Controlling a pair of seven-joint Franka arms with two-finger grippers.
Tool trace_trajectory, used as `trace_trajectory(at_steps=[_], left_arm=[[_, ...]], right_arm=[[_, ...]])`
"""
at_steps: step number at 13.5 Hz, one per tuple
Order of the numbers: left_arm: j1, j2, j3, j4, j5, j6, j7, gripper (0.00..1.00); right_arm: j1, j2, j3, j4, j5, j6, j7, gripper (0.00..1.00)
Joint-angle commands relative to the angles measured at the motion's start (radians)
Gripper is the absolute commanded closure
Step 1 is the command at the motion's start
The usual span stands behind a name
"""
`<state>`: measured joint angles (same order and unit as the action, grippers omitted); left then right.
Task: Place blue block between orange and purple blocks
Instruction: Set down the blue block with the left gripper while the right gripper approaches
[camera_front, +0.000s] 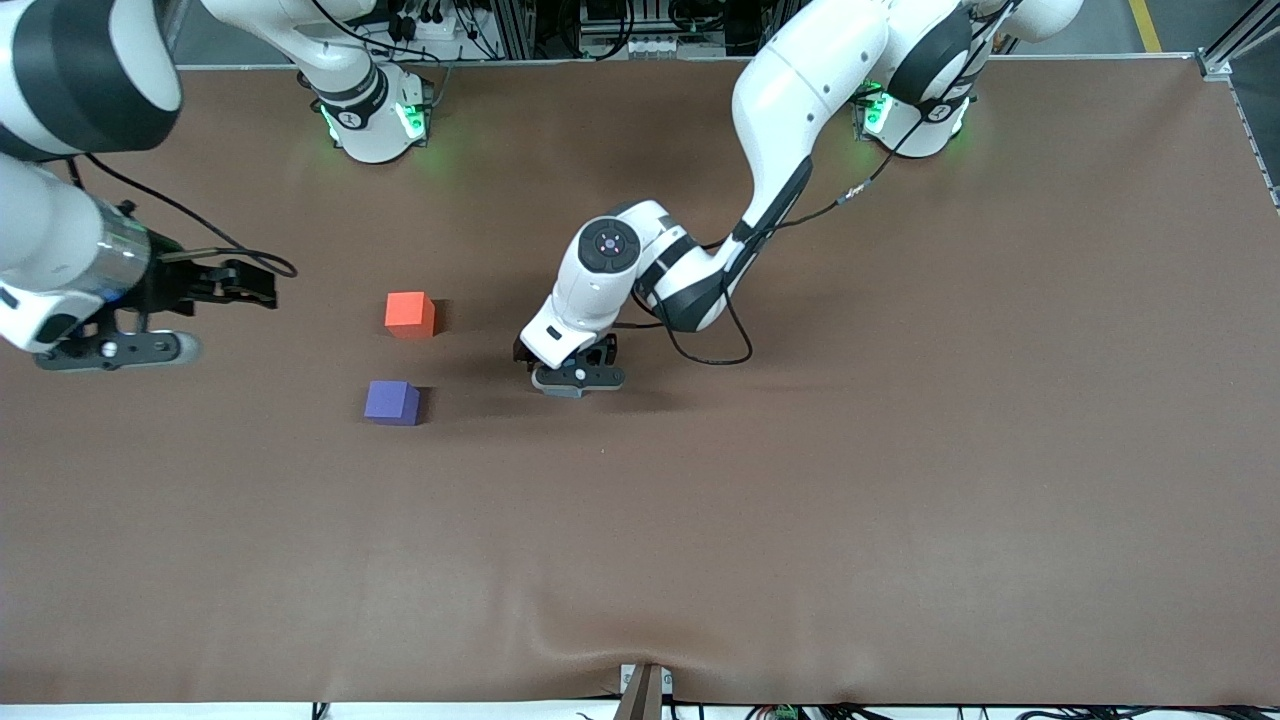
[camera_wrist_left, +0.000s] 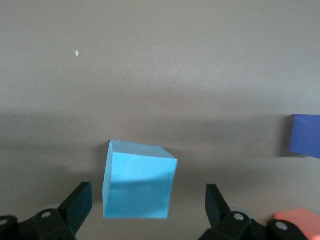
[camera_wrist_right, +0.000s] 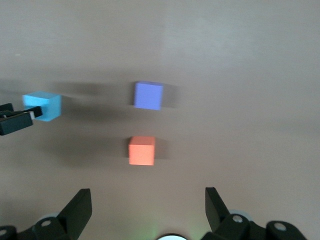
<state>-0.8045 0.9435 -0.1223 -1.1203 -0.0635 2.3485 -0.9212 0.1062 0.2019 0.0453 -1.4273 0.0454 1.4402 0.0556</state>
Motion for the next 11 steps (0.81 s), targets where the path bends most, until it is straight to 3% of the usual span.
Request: trace_trajectory(at_steps=[1, 3, 6, 11], left_arm=[[0.051, -0.139, 0.012, -0.026, -0.010, -0.145, -0.043, 0.00], [0.109, -0.248, 0.021, -0.054, -0.009, -0.240, -0.086, 0.00], [0.290, -0.379, 0.020, -0.070, 0.002, -0.453, -0.090, 0.00], [0.566, -0.521, 0.012, -0.072, -0.001, -0.710, 0.102, 0.00]], right_arm=[[0.019, 0.022, -0.001, -0.007, 0.083, 0.029, 0.035, 0.00], [0.042, 0.024, 0.001, -0.030, 0.106, 0.038, 0.123, 0.00], [0.105, 0.028, 0.005, -0.044, 0.106, 0.075, 0.205, 0.00], [0.191, 0.062, 0.070, -0.126, 0.094, 0.231, 0.400, 0.00]])
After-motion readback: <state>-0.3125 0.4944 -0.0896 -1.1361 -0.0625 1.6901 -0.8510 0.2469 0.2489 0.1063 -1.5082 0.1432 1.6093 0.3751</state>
